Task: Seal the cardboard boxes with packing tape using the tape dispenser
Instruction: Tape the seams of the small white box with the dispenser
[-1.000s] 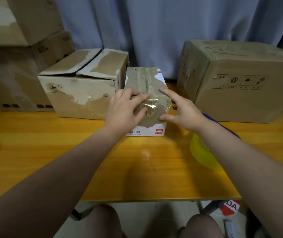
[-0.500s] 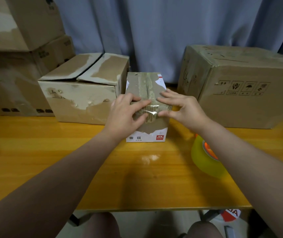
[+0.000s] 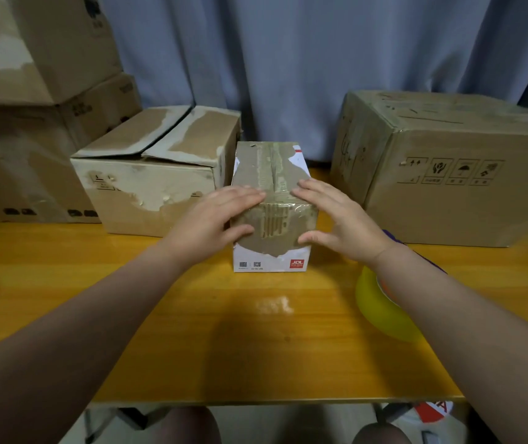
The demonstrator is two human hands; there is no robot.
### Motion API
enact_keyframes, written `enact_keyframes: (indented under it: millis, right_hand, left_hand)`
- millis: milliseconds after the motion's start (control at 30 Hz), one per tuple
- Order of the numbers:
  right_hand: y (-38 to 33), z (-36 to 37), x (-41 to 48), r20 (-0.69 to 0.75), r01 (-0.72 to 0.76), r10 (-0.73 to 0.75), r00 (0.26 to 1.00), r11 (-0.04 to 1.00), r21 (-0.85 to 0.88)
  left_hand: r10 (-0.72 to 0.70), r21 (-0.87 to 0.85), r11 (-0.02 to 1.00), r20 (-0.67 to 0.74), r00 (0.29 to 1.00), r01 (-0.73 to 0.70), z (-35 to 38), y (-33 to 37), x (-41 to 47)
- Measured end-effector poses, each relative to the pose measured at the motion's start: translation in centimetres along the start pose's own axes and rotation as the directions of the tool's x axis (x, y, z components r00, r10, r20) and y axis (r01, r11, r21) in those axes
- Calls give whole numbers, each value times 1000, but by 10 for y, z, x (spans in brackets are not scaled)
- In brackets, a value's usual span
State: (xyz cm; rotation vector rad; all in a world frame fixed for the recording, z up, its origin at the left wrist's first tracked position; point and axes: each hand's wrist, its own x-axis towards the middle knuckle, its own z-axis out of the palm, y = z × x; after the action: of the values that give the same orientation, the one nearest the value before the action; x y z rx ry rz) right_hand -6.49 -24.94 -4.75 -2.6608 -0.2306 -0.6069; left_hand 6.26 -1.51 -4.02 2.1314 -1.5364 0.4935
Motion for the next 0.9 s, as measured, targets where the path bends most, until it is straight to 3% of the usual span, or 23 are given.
enact_keyframes:
  millis: [133,233,333,367,433,467,600,733,800,867,900]
  right_hand:
    - [-8,-2,7,-79,-105,130,988,957,270]
    - [-18,3,4,-90,-130,156,984,961,246]
    - [-30,1,0,-15,-142,150,989,961,239]
    - [-33,0,3,-36,-177,198,979,932,316]
    - [-40,-3,15,-108,-270,398,911,774,573]
    - [-40,-3,22,-132,-290,455,881,737,611]
    - [-27,15,30,-111,-280,357,928,860,426]
    - [-19,32,13,-239,-186,275,931,923,337]
    - [-18,33,11,-213,-189,252,944,942,279]
    - [-19,32,10,-201,-192,255,946,939,284]
    - [-24,30,10,-213,-206,298,930,906,369]
  left_hand:
    - [-70,-110,991,13,997,71,-6,-1,8]
    - [-86,-159,984,9,996,86,-9,4,10]
    - [-49,-31,998,48,998,51,-14,6,10]
    - [-71,-38,997,55,996,73,-16,8,12]
    - [-211,-226,950,38,977,214,-16,14,28]
    - [-267,-296,917,41,963,267,-13,16,38]
    - [-154,-121,979,79,985,162,8,11,49]
    - [-13,68,998,-16,1000,14,16,5,30]
    - [23,89,996,-65,998,-17,17,0,28]
    - [38,136,990,-63,997,-30,16,0,29]
    - [24,162,987,-63,998,-14,15,4,31]
